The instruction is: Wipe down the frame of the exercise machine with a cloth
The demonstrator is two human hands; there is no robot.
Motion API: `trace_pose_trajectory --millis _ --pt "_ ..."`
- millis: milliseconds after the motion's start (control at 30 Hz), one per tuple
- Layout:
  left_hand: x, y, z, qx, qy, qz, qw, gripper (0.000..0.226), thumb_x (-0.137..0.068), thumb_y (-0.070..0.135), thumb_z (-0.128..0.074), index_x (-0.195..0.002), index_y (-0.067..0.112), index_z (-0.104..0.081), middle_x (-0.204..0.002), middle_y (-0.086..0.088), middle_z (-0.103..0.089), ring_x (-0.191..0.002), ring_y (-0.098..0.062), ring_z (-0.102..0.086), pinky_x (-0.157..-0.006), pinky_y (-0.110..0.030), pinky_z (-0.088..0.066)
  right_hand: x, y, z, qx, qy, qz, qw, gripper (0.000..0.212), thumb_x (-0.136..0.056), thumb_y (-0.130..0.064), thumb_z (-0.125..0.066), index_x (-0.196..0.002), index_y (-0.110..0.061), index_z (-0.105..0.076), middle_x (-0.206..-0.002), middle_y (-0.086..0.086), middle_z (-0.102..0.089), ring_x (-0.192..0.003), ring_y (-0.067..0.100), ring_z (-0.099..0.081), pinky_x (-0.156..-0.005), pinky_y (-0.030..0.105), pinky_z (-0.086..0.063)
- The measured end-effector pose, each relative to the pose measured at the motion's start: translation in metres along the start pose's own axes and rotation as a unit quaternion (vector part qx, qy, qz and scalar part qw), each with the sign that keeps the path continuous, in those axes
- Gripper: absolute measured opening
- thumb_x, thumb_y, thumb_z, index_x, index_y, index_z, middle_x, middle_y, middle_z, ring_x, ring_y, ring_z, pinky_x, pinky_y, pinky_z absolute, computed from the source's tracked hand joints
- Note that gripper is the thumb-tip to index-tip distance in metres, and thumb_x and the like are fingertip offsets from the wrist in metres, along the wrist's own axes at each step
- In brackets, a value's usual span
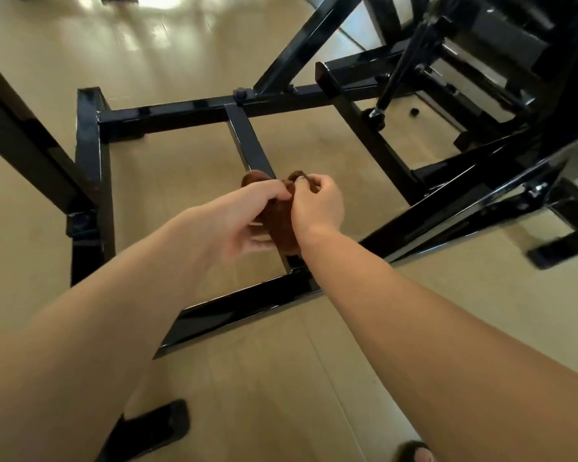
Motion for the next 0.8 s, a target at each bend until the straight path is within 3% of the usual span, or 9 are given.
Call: trace_pose_trajectory --millis 100,133,200,300,367,433,500,633,800 --pt "-0.011 -0.004 0.004 -0.019 0.029 0.027 0.999 0.057 -0.089 0.045 -0.076 -0.137 0.025 -0.051 -0.128 -0.002 -0.06 -0.116 -0.023 -0.061 -0.098 -0.044 -0.056 -0.005 -0.008 0.0 -0.043 0.0 -0.026 0.999 0.028 -0.107 -0.033 -0.05 -0.127 -0.018 -0.061 -0.11 -0.001 -0.063 -0.083 0.011 -0.055 -0.059 0.017 -0.041" --pt "-0.011 -0.003 0.005 0.002 0.039 0.025 0.999 0.063 -0.086 0.048 -0.078 -0.139 0.027 -0.05 -0.127 -0.001 -0.062 -0.117 -0.023 -0.061 -0.098 -0.048 -0.055 -0.005 -0.013 -0.004 -0.054 -0.017 -0.031 0.998 0.028 -0.106 -0.034 -0.049 -0.126 -0.018 -0.061 -0.11 0.001 -0.065 -0.081 0.012 -0.056 -0.061 0.021 -0.043" --pt "-0.016 -0.003 0.009 0.067 0.06 0.007 0.996 0.052 -0.084 0.045 -0.081 -0.126 0.027 -0.057 -0.115 -0.003 -0.071 -0.102 -0.023 -0.07 -0.076 -0.042 -0.063 -0.002 -0.02 -0.017 -0.07 -0.063 -0.035 0.995 0.03 -0.106 -0.033 -0.047 -0.125 -0.016 -0.062 -0.112 0.006 -0.066 -0.085 0.017 -0.059 -0.067 0.028 -0.048" --pt "-0.014 -0.006 0.013 0.115 0.137 -0.033 0.983 0.027 -0.088 0.033 -0.079 -0.104 0.028 -0.058 -0.105 -0.004 -0.073 -0.092 -0.023 -0.073 -0.056 -0.032 -0.061 0.0 -0.02 -0.031 -0.114 -0.132 -0.052 0.983 0.032 -0.107 -0.028 -0.041 -0.128 -0.013 -0.059 -0.117 0.012 -0.064 -0.104 0.03 -0.063 -0.096 0.045 -0.054" --pt "-0.014 -0.007 0.012 0.113 0.181 -0.063 0.975 0.022 -0.092 0.028 -0.075 -0.104 0.028 -0.057 -0.108 -0.002 -0.071 -0.097 -0.022 -0.071 -0.063 -0.033 -0.062 -0.004 -0.018 -0.029 -0.122 -0.146 -0.049 0.98 0.034 -0.108 -0.028 -0.037 -0.13 -0.013 -0.058 -0.109 0.008 -0.063 -0.099 0.026 -0.062 -0.094 0.04 -0.053" --pt "-0.015 -0.004 0.006 0.099 0.211 -0.084 0.969 0.025 -0.094 0.025 -0.071 -0.114 0.027 -0.055 -0.111 -0.002 -0.069 -0.1 -0.021 -0.069 -0.07 -0.033 -0.059 -0.011 -0.015 -0.02 -0.109 -0.129 -0.032 0.985 0.033 -0.108 -0.028 -0.037 -0.131 -0.014 -0.056 -0.093 -0.002 -0.056 -0.08 0.013 -0.054 -0.069 0.023 -0.044" --pt "-0.019 0.006 -0.006 0.064 0.236 -0.099 0.964 0.027 -0.095 0.024 -0.069 -0.116 0.028 -0.052 -0.109 -0.003 -0.067 -0.098 -0.02 -0.067 -0.072 -0.032 -0.057 -0.017 -0.01 -0.009 -0.108 -0.099 -0.025 0.989 0.027 -0.108 -0.024 -0.039 -0.128 -0.016 -0.055 -0.089 -0.005 -0.052 -0.072 0.006 -0.047 -0.058 0.02 -0.037" --pt "-0.039 0.04 -0.042 -0.068 0.235 -0.128 0.961 0.024 -0.093 0.029 -0.069 -0.115 0.026 -0.059 -0.107 -0.003 -0.067 -0.1 -0.021 -0.065 -0.086 -0.039 -0.058 -0.031 -0.01 0.015 -0.167 -0.05 -0.052 0.983 0.022 -0.107 -0.022 -0.041 -0.126 -0.019 -0.051 -0.113 0.006 -0.061 -0.092 0.019 -0.062 -0.075 0.032 -0.057" --pt "-0.065 0.075 -0.078 -0.151 0.218 -0.18 0.947 0.024 -0.093 0.029 -0.069 -0.116 0.027 -0.062 -0.106 0.003 -0.067 -0.102 -0.014 -0.064 -0.093 -0.032 -0.055 -0.064 -0.026 0.055 -0.075 0.029 0.044 0.996 0.038 -0.107 -0.025 -0.042 -0.144 -0.018 -0.045 -0.132 0.007 -0.059 -0.119 0.024 -0.059 -0.098 0.044 -0.054"
Point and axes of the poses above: each hand's wrist, its own x-axis away from the middle knuckle, its own z-axis out of the back of the hand, y = z × x, the point moved 6 cm from there along -x, towards the middle knuckle
